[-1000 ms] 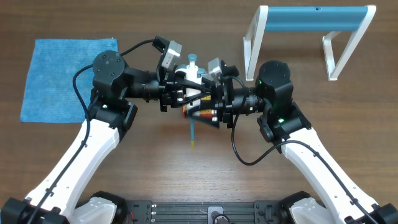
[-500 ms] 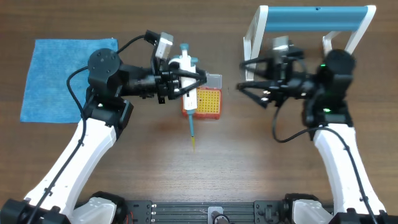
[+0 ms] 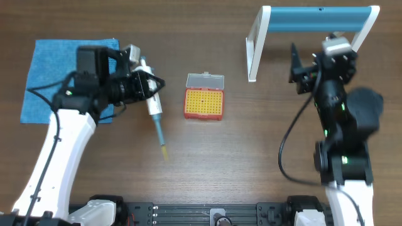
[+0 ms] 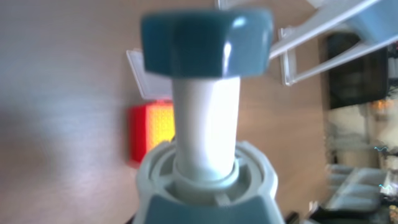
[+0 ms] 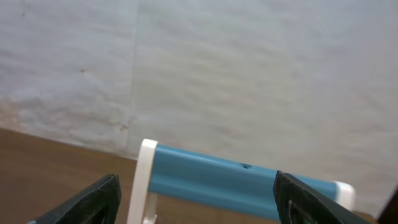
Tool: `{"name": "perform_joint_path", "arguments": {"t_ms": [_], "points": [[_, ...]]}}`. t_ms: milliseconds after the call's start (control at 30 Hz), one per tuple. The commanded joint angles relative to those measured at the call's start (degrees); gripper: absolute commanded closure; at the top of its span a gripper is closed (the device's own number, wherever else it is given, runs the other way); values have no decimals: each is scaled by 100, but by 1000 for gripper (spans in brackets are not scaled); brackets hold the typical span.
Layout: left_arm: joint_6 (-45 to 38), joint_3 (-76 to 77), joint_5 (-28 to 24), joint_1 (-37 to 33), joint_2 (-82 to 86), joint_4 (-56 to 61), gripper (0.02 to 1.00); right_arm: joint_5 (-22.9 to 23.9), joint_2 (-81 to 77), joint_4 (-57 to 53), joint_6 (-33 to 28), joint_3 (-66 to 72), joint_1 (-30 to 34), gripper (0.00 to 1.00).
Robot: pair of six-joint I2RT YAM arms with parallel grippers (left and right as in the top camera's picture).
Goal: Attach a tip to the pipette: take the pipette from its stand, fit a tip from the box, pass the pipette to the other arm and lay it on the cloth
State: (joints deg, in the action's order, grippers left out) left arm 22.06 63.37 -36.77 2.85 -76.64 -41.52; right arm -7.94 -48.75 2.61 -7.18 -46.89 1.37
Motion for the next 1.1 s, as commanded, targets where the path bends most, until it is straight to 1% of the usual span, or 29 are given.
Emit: {"name": "perform_joint_path", "arguments": {"t_ms": [33, 100, 133, 233, 300, 367, 400, 433, 500, 600, 667, 700, 733, 833, 967, 1033, 1100], "points": [[-1027, 2146, 1150, -348, -262, -1773, 993, 754, 1169, -304, 485, 820, -33, 191], [-1421, 3084, 1290, -632, -688, -2599, 996, 756, 1698, -297, 570, 1346, -33, 191], [-1670, 3679, 1377, -767, -1080, -3123, 993, 848, 2041, -282, 599, 1729, -33, 191], [-2055, 4708, 1613, -811, -1971, -3954, 993, 1419, 2693, -133, 1051, 2430, -33, 191], [-2240, 5298, 1716, -809, -2562, -4406, 993, 1547, 3156, 140, 1086, 2955, -33, 191], [-2326, 5847, 2127, -813, -3147, -4815, 993, 1550, 3644, 476, 1134, 3547, -33, 191], [-2376, 6006, 2238, -815, -3314, -4922, 996, 1550, 3777, 584, 1132, 3744, -33, 191], [-2402, 6218, 2444, -815, -3569, -5031, 996, 1663, 3976, 809, 1189, 4100, -33, 189], [-2433, 6430, 2684, -815, -3939, -5095, 993, 1923, 4131, 1318, 1333, 4642, -33, 189], [-2524, 6492, 2988, -817, -4341, -5084, 993, 2312, 4129, 1064, 1335, 4669, -33, 189], [-2559, 6492, 3394, -879, -4575, -5084, 996, 2503, 4129, 796, 1338, 4669, -33, 189], [-2559, 6492, 3582, -966, -4658, -5060, 993, 2507, 4129, 407, 1340, 4669, -33, 189], [-2592, 6492, 3637, -1060, -4697, -5007, 993, 2503, 4129, 118, 1366, 4669, -33, 189], [-2778, 6489, 3628, -1473, -4723, -4809, 996, 2507, 4129, -483, 1427, 4669, -33, 191], [-3230, 6489, 3650, -1777, -4826, -4739, 993, 2524, 4057, -535, 1423, 4666, -33, 189], [-3359, 6489, 3877, -1821, -4986, -4651, 993, 2487, 4057, -531, 1423, 4666, -33, 189], [-3508, 6489, 3939, -1818, -5226, -4461, 993, 2487, 4057, -529, 1423, 4666, -33, 189]]}}
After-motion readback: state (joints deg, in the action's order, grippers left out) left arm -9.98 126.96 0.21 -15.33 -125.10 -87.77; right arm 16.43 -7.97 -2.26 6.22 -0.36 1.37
